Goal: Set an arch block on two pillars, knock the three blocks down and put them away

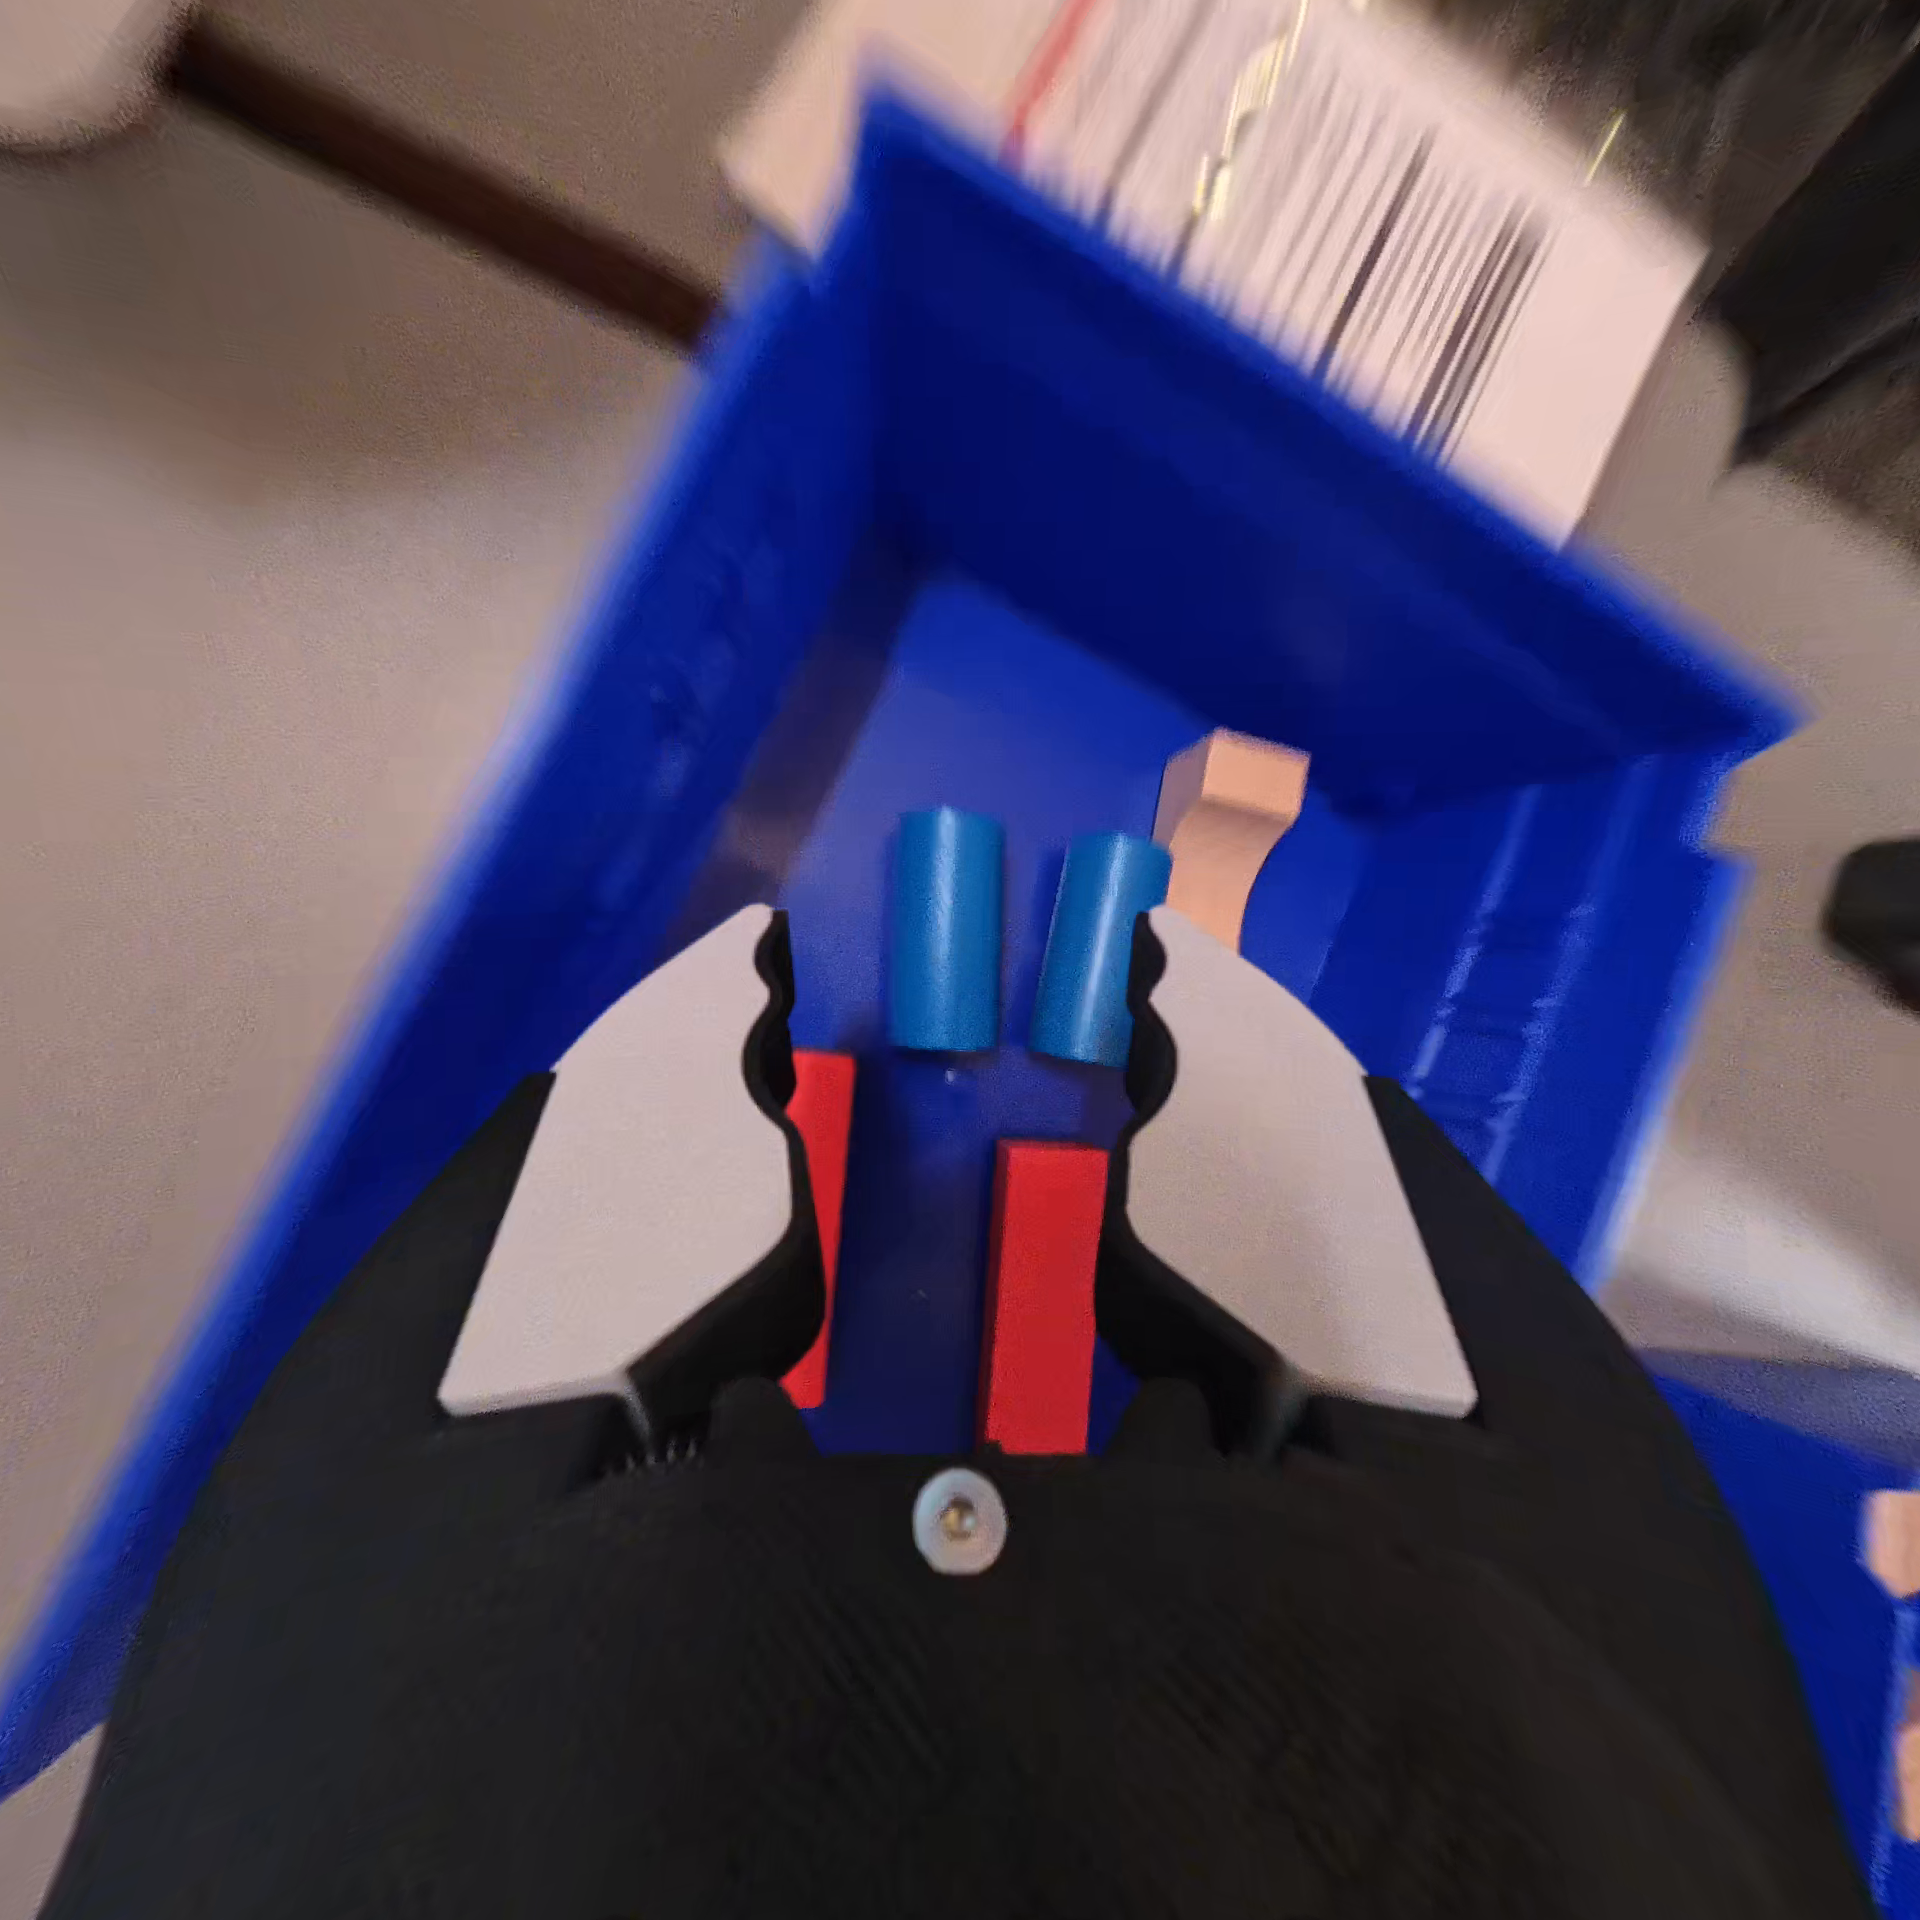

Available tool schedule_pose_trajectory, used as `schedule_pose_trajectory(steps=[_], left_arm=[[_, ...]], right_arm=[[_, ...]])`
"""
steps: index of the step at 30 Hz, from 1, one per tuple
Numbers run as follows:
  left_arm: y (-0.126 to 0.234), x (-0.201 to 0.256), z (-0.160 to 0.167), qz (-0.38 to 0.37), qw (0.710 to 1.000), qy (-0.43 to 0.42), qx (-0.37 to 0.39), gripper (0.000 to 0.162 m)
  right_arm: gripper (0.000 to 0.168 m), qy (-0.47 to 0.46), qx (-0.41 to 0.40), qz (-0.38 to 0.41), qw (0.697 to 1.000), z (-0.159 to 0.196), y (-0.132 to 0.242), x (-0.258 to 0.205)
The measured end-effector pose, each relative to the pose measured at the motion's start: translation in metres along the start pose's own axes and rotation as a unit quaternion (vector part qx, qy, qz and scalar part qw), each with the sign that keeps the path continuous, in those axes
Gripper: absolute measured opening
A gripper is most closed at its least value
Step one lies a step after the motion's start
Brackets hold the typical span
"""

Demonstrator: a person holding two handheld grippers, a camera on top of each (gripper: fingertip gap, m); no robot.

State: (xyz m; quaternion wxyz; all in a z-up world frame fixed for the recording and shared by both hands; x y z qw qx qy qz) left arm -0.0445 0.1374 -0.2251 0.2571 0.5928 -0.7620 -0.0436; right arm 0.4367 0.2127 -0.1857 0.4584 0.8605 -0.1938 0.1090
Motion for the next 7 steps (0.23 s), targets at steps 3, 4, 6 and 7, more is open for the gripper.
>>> schedule_pose_trajectory(steps=[3, 4, 6, 7], left_arm=[[0.001, -0.001, 0.0, 0.002, 1.0, 0.004, 0.004, 0.029], [0.0, -0.001, 0.0, 0.003, 1.0, 0.004, 0.005, 0.029], [-0.001, -0.001, -0.002, 0.009, 1.0, 0.003, 0.01, 0.029], [-0.002, 0.0, -0.003, 0.012, 1.0, 0.002, 0.011, 0.029]], right_arm=[[0.072, 0.037, 0.134, -0.046, 0.989, -0.054, 0.068, -0.034], [0.071, 0.065, 0.171, -0.085, 0.979, -0.067, 0.087, -0.059], [0.072, 0.117, 0.19, -0.156, 0.962, -0.078, 0.11, -0.115], [0.074, 0.124, 0.182, -0.178, 0.959, -0.08, 0.114, -0.142]])
Point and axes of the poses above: each gripper's, where its closed fingertips meet, y back along the fingers, z out of its underside, x = y × z across the jaws, the point moved 2 cm from there along y, back along the fingers, and after that the axes turned 12 degrees about z, right-handed, at the moved point
